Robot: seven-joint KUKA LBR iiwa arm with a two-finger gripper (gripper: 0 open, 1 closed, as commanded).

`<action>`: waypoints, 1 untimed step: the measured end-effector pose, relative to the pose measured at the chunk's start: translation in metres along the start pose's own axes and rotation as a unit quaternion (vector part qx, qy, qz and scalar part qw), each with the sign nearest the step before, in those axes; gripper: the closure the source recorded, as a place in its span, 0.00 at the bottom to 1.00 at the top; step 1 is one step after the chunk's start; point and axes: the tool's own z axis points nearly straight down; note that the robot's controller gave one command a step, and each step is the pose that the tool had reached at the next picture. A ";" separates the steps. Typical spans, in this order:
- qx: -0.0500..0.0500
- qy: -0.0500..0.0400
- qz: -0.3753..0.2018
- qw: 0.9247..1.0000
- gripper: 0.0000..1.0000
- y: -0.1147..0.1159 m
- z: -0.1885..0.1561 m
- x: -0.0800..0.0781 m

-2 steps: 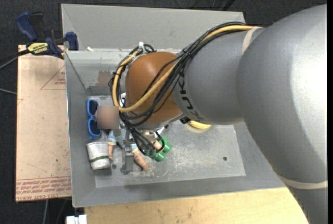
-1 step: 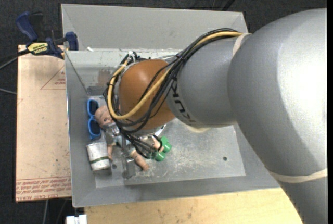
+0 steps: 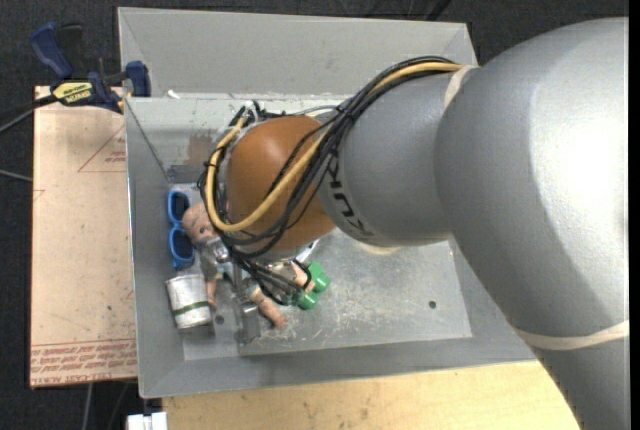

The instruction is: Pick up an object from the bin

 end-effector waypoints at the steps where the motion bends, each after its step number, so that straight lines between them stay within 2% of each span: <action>1: 0.000 -0.001 -0.023 1.000 0.00 0.022 0.016 0.010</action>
Offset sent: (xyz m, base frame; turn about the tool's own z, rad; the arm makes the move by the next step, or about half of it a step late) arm 0.0000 0.0000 0.0000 0.0000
